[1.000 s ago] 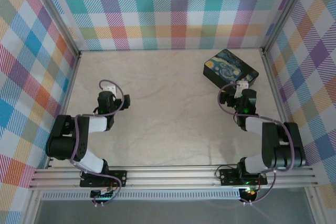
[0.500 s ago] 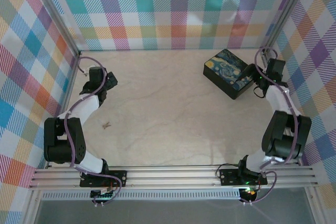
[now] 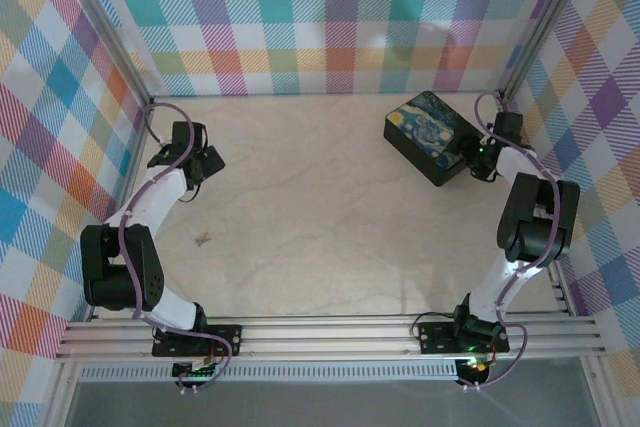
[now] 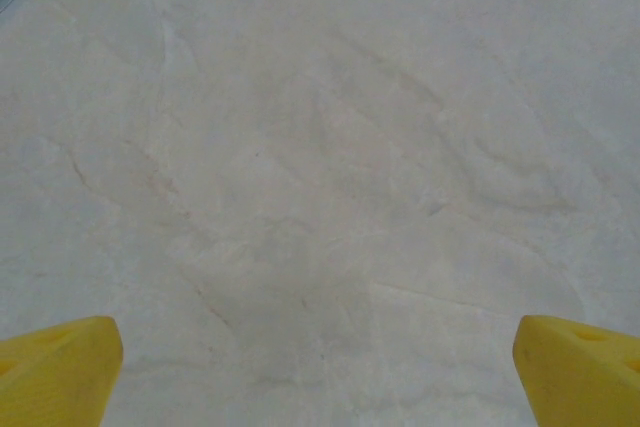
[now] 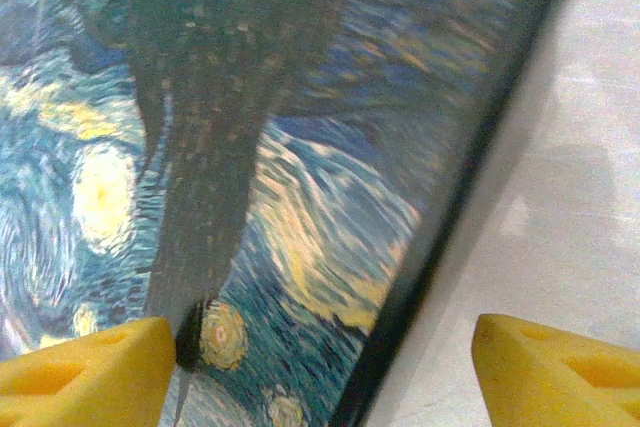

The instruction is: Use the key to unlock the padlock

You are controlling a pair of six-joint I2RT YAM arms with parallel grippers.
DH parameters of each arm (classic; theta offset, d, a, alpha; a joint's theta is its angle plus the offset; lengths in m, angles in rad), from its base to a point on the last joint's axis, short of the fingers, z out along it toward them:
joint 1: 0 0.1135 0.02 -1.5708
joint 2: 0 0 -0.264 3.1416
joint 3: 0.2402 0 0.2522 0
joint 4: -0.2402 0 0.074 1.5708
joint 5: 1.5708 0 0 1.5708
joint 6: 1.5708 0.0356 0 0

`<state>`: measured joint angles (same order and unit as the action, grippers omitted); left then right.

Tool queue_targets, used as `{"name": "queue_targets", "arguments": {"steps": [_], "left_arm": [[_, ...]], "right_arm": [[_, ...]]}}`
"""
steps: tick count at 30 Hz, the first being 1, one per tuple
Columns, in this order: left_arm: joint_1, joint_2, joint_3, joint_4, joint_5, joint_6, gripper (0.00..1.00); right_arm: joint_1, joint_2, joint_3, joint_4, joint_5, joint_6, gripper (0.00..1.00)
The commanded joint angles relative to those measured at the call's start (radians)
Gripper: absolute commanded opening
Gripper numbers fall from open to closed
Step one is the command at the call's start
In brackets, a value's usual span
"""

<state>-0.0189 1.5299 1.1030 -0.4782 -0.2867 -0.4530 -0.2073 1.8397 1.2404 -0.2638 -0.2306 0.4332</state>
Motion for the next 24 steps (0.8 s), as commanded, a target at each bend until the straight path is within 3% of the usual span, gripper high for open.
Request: {"name": "queue_targets", "arguments": {"steps": [1,11,18,24], "left_arm": [[0.0,0.029,0.017,-0.082,0.003,-0.032,1.0],[-0.011,0.059,0.05,-0.091,0.065,-0.039,1.0],[-0.053,0.05,0.059,-0.068,0.145,0.013,1.0],[-0.092,0.064,0.107,-0.09,0.269,0.031,1.0]], "right_arm": [[0.062,0.05,0.014,-0.061,-0.06,-0.058,0.74],[0.25,0.088,0.046,-0.128,-0.111,-0.231,0.62],[0.373,0.074,0.045,-0.227,-0.205,-0.437,0.63],[0.378,0.054,0.027,-0.256,-0.212,-0.499,0.67]]}}
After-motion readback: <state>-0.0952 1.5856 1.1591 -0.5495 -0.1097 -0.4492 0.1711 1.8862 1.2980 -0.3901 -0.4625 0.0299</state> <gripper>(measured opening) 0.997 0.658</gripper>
